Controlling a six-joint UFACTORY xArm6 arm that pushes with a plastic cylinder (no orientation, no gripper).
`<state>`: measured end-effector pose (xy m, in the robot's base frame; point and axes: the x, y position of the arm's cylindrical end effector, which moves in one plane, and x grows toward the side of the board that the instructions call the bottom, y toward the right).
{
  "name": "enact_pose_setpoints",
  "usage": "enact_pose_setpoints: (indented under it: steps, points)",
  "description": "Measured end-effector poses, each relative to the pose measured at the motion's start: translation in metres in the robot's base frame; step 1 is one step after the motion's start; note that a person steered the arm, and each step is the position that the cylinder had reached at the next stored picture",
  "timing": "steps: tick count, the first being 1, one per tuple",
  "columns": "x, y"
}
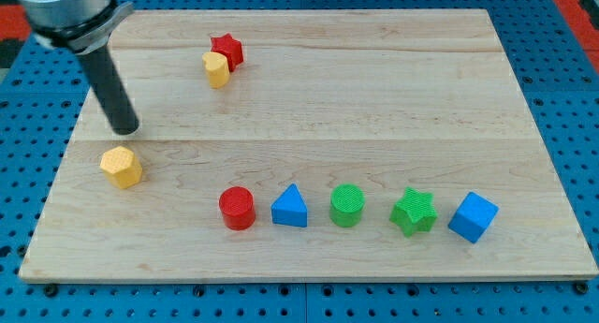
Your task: Move the yellow hexagon parallel left to the red circle
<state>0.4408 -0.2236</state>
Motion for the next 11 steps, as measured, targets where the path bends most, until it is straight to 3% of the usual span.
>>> enact_pose_setpoints:
  steps: [1, 3, 6, 8, 11]
  points:
    - [0.041, 0.007]
    - [0.002, 0.003]
    - [0.053, -0.011]
    - [0.061, 0.031]
    - [0.066, 0.048]
